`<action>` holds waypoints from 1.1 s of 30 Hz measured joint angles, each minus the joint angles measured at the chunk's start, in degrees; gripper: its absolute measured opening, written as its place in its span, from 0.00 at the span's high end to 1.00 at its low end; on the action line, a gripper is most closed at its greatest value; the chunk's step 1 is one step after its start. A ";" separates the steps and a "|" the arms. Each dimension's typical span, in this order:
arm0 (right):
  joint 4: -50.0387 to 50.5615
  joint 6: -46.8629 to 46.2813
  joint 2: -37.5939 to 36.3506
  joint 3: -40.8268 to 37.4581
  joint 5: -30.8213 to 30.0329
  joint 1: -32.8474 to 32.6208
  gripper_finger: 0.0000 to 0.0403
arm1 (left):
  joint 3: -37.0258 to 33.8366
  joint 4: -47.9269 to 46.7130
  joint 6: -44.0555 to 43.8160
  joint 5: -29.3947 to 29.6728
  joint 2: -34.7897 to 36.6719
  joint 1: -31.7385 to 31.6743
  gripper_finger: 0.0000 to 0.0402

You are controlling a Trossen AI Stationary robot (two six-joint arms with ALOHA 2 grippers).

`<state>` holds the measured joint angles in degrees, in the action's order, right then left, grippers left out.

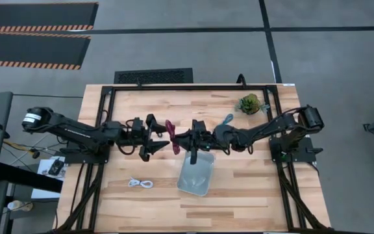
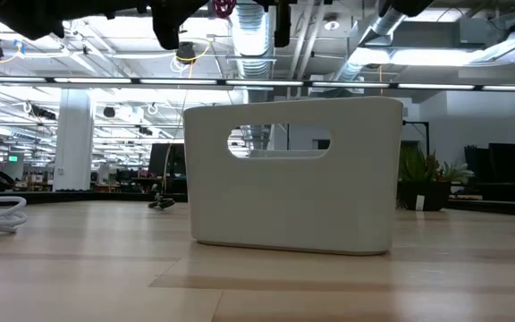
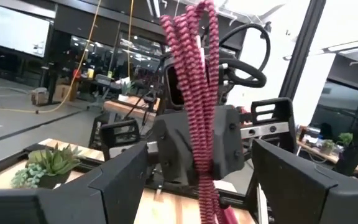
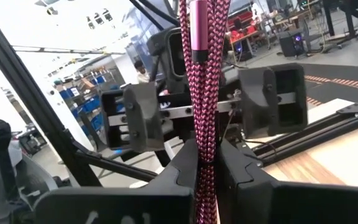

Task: Pick and place USB-C Cables
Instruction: Put the pink charger cable into the gray bin

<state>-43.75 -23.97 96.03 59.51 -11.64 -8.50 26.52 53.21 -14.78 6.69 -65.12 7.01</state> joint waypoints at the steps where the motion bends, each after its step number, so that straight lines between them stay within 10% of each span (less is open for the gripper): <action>1: 0.04 0.00 0.00 0.00 -0.02 -0.20 0.91 | 0.01 0.81 -0.03 -0.06 -0.30 0.00 0.32; 33: 1.45 -0.02 -0.02 0.00 -0.20 -0.48 0.91 | 6.01 -1.78 0.71 -1.92 -6.21 -1.18 0.32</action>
<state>-42.29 -23.99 96.01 59.51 -11.84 -8.97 32.53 51.43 -14.06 4.78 -71.33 5.82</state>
